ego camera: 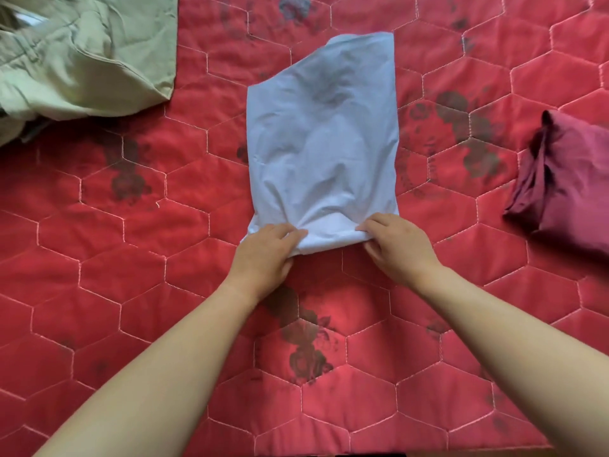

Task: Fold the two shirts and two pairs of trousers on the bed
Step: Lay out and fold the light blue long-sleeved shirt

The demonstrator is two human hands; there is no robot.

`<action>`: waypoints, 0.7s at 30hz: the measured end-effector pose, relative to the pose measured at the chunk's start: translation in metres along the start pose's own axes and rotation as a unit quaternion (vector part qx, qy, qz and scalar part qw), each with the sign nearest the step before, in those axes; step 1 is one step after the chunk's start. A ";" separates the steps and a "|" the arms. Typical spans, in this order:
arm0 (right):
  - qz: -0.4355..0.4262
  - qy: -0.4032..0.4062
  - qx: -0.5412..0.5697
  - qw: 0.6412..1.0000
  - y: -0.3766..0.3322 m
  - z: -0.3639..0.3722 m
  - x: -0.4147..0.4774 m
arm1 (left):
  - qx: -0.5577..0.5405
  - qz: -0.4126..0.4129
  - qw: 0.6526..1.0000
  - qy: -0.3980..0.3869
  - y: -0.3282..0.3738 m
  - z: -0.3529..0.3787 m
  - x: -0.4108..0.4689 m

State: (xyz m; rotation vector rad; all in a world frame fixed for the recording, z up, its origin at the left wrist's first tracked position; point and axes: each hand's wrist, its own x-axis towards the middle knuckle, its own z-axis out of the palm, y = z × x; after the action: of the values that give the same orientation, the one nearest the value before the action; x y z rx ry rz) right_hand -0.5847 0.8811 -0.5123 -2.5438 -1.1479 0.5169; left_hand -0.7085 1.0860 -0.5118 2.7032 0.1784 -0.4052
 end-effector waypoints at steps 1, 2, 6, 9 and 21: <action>0.009 -0.024 -0.010 1.000 -0.003 -0.006 -0.007 | -0.005 -0.015 1.000 -0.018 0.003 -0.002 -0.006; 0.011 -0.052 -0.018 0.998 -0.006 -0.010 -0.016 | -0.010 -0.024 0.999 -0.041 0.006 -0.004 -0.015; 0.002 -0.159 0.002 0.987 -0.023 -0.039 -0.064 | -0.039 -0.005 0.993 -0.108 0.029 -0.021 -0.060; 0.005 -0.150 0.033 0.988 -0.034 -0.069 -0.078 | -0.049 -0.008 0.996 -0.070 0.042 -0.050 -0.071; 0.119 0.045 -0.011 0.992 0.015 -0.093 0.101 | 0.001 -0.121 0.988 0.099 -0.011 -0.099 0.078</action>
State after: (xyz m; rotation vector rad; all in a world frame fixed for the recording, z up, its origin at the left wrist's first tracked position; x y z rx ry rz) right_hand -0.4714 0.9372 -0.4557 -2.7090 -0.8277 0.4414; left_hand -0.6116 1.1414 -0.4529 2.7300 0.5664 -0.2023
